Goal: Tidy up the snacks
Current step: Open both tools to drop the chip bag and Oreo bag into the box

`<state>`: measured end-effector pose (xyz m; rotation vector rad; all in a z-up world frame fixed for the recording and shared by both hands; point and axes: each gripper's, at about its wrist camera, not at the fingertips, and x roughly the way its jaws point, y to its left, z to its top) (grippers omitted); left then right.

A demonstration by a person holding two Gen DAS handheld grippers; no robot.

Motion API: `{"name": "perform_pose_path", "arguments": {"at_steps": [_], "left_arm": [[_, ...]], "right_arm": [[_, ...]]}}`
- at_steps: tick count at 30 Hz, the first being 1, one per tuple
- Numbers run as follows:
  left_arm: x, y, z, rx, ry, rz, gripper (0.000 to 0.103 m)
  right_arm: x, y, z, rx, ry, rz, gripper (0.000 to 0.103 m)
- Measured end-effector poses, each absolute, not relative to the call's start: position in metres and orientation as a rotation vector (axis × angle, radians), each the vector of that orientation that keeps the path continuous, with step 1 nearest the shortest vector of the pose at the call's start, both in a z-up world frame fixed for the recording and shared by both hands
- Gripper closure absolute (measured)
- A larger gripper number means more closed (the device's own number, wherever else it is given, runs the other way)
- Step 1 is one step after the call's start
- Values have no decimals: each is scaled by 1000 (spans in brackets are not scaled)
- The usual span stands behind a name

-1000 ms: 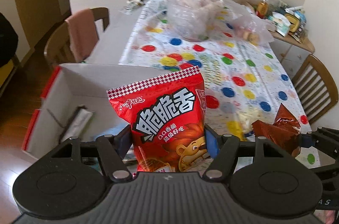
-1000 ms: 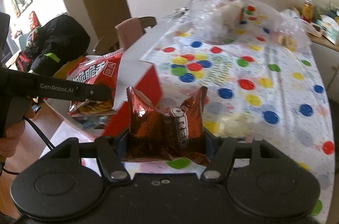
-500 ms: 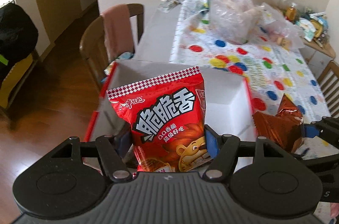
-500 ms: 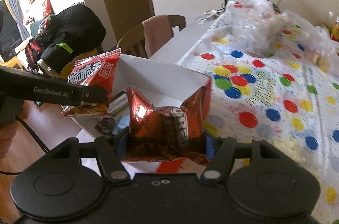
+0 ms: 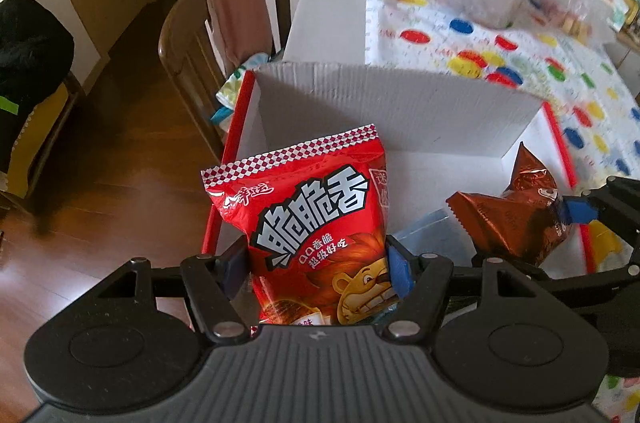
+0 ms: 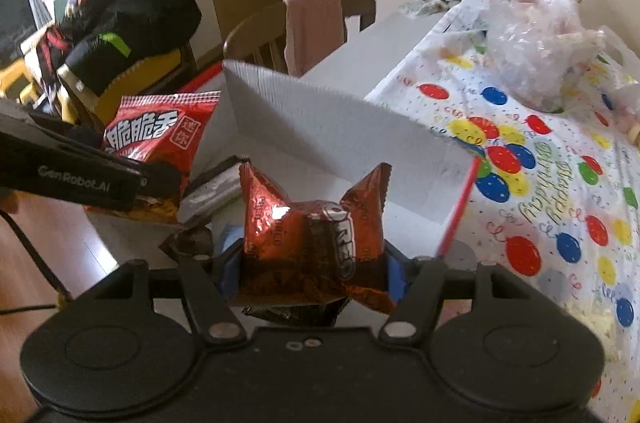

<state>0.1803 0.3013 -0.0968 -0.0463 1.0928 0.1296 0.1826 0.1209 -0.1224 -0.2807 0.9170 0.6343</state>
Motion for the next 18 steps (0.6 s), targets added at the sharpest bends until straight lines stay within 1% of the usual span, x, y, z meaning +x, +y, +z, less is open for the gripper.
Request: {"name": "perform_pose_path", "arguments": {"at_steps": [11, 18], "left_arm": [[192, 295, -124, -1, 1155, 110, 34], [192, 290, -129, 2, 1164, 94, 34]], "right_arm": [[183, 139, -148, -350, 979, 633, 37], [183, 138, -150, -337, 992, 625, 32]]}}
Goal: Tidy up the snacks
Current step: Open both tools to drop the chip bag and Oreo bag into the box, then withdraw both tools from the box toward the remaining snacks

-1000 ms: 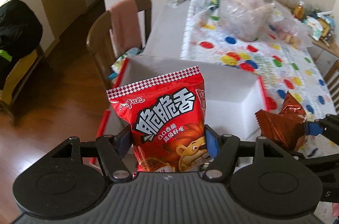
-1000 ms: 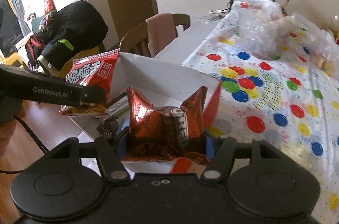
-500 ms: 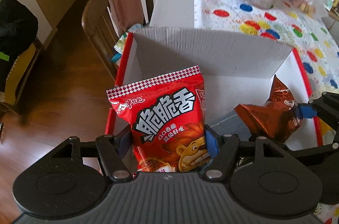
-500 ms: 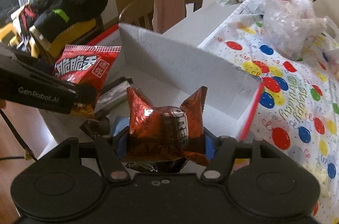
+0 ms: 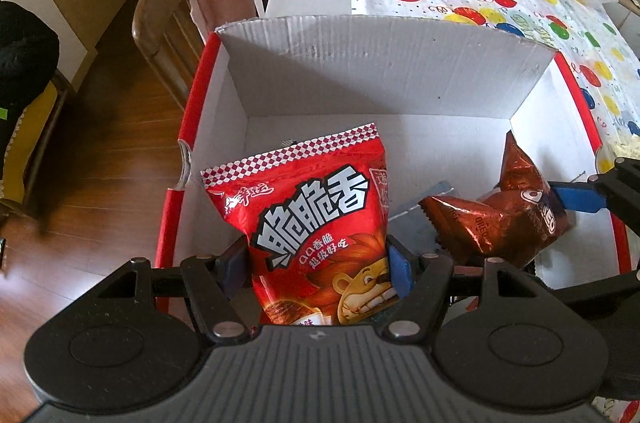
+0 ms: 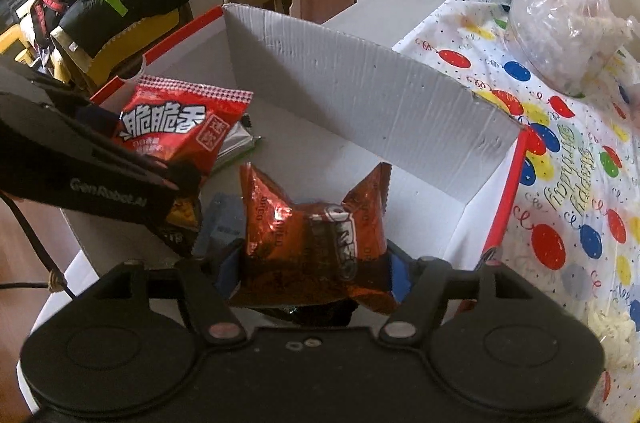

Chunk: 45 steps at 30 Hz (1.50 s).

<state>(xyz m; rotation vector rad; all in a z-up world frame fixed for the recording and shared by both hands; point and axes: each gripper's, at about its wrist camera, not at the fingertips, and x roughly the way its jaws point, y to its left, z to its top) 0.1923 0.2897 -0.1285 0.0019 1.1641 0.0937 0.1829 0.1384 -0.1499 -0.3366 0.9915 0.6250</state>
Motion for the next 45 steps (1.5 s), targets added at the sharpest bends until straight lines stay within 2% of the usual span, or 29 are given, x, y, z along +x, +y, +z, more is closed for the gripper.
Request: {"name": "perform_pose_path", "arguments": {"at_steps": [3, 6, 20, 33, 45], "left_arm": [[190, 290, -128, -6, 1163, 89, 34], [188, 291, -127, -18, 1162, 86, 34], [169, 287, -98, -54, 1073, 44, 34], [142, 262, -67, -80, 981, -22, 30], [123, 212, -44, -68, 928, -98, 25]], "right_arm": [[180, 138, -148, -326, 990, 627, 31], [178, 137, -144, -317, 981, 627, 24], [168, 121, -119, -218, 951, 657, 14], [148, 80, -88, -118, 858, 658, 4], [125, 17, -63, -22, 782, 658, 0]]}}
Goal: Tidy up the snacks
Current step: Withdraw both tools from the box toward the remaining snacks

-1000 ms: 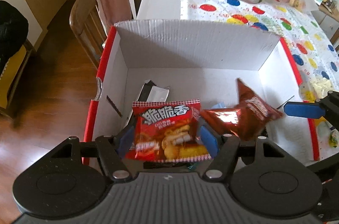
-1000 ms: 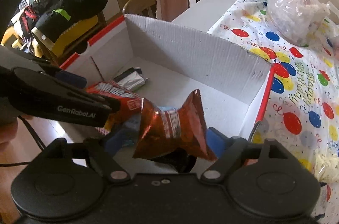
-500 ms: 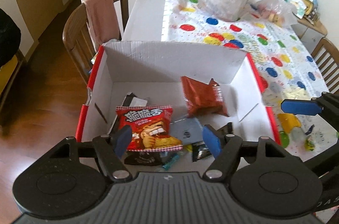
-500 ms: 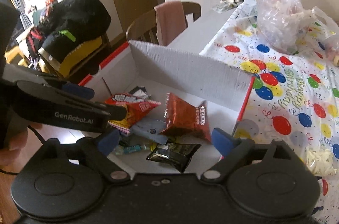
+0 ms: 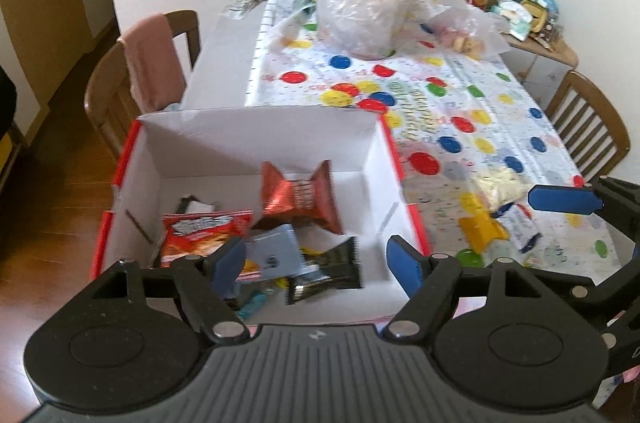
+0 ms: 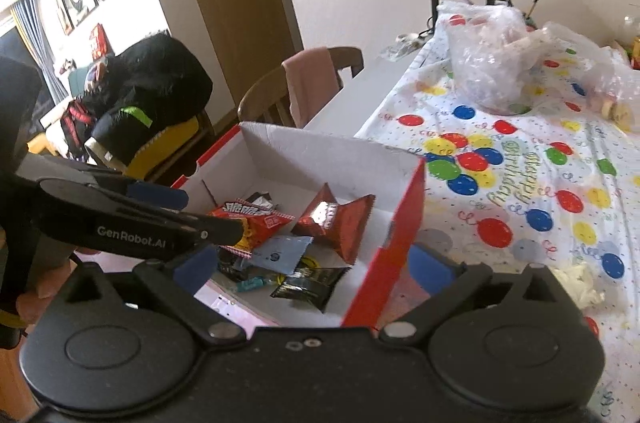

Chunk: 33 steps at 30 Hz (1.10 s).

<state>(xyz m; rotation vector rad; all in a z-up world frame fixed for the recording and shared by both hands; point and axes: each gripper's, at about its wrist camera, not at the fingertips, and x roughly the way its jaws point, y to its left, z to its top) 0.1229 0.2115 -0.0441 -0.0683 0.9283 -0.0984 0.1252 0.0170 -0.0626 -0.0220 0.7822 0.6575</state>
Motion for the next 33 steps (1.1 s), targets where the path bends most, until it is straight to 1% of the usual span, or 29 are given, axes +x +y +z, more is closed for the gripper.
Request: {"name": "perform_pose_path", "arguments": {"at_steps": [4, 5, 9, 13, 15, 20, 26, 33], "left_arm": [[123, 189, -45, -61, 923, -128, 24], [123, 183, -45, -63, 925, -137, 21], [126, 157, -51, -63, 936, -176, 18], [129, 130, -59, -76, 949, -216, 17], [131, 116, -64, -77, 959, -232, 14], [139, 79, -79, -60, 990, -254, 14], [155, 42, -92, -33, 1004, -247, 14], [177, 10, -118, -30, 1058, -210, 14]], "right_arm": [[119, -8, -60, -10, 769, 636, 0], [118, -14, -59, -10, 766, 628, 0], [113, -40, -62, -24, 755, 592, 0], [108, -67, -66, -48, 760, 564, 0], [106, -80, -70, -68, 768, 550, 0], [107, -115, -82, -119, 795, 497, 0], [126, -153, -101, -114, 842, 430, 0], [150, -176, -129, -135, 907, 419, 0]]}}
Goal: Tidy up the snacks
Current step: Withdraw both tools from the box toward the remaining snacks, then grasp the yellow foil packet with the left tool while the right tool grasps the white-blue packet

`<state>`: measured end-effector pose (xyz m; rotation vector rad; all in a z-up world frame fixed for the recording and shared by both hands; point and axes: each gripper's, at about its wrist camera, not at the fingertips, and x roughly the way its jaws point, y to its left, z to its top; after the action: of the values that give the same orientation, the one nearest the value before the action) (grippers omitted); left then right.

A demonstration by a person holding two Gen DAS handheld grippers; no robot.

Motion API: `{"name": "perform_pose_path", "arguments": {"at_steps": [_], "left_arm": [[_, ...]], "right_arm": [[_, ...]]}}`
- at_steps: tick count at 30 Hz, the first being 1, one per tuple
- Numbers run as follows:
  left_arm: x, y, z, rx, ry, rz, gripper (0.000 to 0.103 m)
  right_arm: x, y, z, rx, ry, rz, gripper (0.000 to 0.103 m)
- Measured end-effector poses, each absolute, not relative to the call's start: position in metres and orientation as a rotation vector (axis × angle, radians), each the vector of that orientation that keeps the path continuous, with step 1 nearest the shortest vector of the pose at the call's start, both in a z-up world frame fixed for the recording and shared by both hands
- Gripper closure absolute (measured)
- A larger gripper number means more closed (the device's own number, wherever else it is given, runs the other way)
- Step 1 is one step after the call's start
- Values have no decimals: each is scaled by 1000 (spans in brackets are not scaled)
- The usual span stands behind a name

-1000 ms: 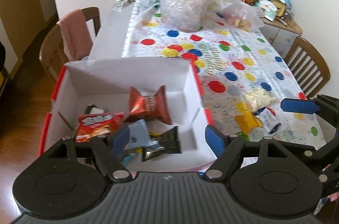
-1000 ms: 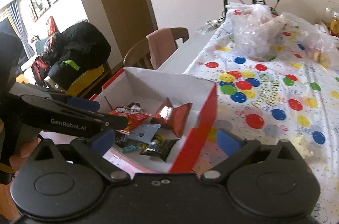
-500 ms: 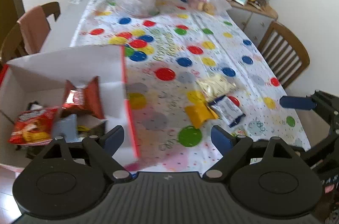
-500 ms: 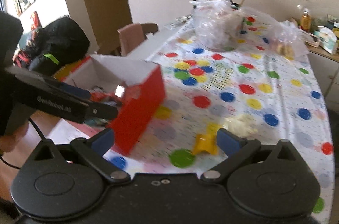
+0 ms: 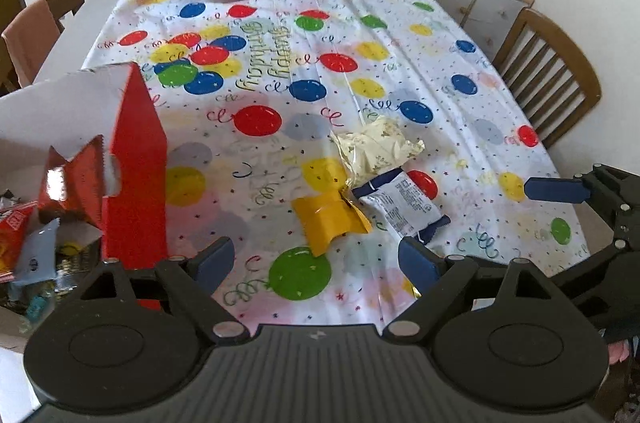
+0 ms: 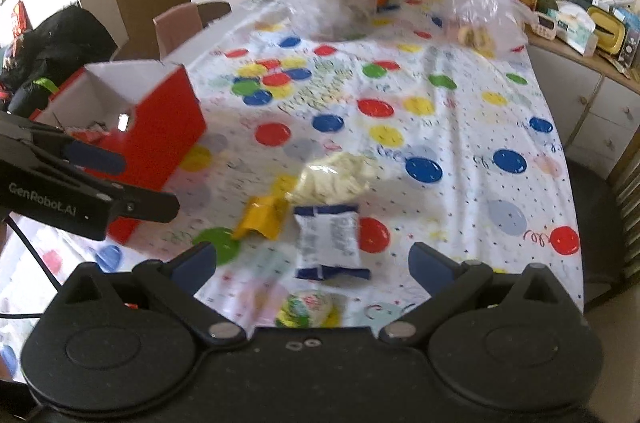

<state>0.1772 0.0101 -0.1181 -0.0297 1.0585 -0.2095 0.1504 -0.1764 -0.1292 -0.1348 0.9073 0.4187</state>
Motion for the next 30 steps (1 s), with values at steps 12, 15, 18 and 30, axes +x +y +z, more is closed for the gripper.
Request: {"name": "perform_pose_path", "arguments": {"at_steps": [12, 15, 18, 30], "left_arm": [[220, -15, -155, -36, 1159, -106, 14], [231, -16, -166, -69, 1205, -78, 14], [240, -17, -172, -93, 1227, -60, 17], [258, -22, -191, -150, 1304, -32, 41]], "right_arm": [[187, -174, -171, -193, 998, 479, 3], [195, -171, -179, -201, 1018, 488, 4], [203, -167, -187, -208, 1036, 487, 7], [220, -159, -202, -217, 1072, 508, 24]]}}
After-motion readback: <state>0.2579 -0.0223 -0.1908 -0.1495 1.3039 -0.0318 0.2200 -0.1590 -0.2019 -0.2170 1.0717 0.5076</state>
